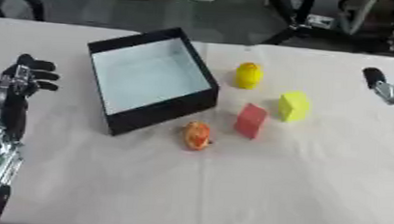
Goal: Pick up objects on the table and place them in the box.
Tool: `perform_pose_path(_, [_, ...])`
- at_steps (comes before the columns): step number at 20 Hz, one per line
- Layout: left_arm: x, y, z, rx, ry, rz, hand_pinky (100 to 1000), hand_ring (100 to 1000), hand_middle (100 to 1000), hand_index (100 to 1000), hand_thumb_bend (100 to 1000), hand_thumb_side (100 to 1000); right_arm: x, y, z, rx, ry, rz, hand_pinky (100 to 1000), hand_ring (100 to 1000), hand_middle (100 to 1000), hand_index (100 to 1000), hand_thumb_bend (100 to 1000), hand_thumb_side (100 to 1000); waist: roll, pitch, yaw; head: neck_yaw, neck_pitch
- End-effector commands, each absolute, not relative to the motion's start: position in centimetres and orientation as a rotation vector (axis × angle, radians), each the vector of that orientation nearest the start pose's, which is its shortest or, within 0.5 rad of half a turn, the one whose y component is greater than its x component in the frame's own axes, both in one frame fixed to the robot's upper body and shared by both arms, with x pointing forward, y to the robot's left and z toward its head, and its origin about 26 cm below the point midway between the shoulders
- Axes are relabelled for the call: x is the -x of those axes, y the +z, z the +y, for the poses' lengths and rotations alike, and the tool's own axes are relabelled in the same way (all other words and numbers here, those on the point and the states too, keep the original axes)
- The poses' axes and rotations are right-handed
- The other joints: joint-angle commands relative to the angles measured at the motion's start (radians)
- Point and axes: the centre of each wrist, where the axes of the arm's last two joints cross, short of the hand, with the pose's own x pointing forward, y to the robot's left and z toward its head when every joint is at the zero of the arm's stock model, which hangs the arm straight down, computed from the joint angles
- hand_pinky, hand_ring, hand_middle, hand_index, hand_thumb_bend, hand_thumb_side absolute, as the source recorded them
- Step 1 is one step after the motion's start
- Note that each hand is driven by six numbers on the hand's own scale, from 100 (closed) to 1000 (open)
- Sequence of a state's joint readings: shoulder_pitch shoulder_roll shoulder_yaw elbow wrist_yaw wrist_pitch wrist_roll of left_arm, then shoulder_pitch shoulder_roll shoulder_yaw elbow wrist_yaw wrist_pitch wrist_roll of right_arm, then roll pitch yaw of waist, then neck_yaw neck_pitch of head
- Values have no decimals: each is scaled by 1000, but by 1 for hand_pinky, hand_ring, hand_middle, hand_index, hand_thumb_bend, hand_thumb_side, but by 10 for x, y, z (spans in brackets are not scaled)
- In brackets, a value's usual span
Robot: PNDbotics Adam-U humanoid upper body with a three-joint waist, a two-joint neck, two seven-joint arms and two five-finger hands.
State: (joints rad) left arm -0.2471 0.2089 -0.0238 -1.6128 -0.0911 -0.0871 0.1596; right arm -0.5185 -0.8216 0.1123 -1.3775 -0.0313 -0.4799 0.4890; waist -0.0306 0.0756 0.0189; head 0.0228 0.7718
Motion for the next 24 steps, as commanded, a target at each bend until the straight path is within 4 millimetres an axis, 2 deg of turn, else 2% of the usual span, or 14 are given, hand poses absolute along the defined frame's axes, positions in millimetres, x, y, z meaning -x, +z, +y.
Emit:
perform_pose_path(1, [-336,90,256,-261,-180,-1991,575,615,596,646,100,902,-386,209,-399,322,1372,-1884,830,824,886,928,100,204,14,2,3,-14,-2])
perform_pose_path(8, [-337,90,251,-237,-194,-1994,576,617,599,649,100,901,-405,202,-391,317,1389,-1865,853,866,908,943,100,280,21,-2,15,-35,-2])
perform_pose_path(13, [-338,91,247,-221,-199,-2000,577,618,600,650,100,901,-416,191,-385,303,1413,-1827,863,879,914,946,100,433,27,-2,25,-48,-2])
perform_pose_path(24, [-339,93,242,-199,-206,-2009,578,619,601,651,100,900,-426,168,-378,307,1495,-1716,873,898,936,966,100,606,33,-2,35,-62,-2])
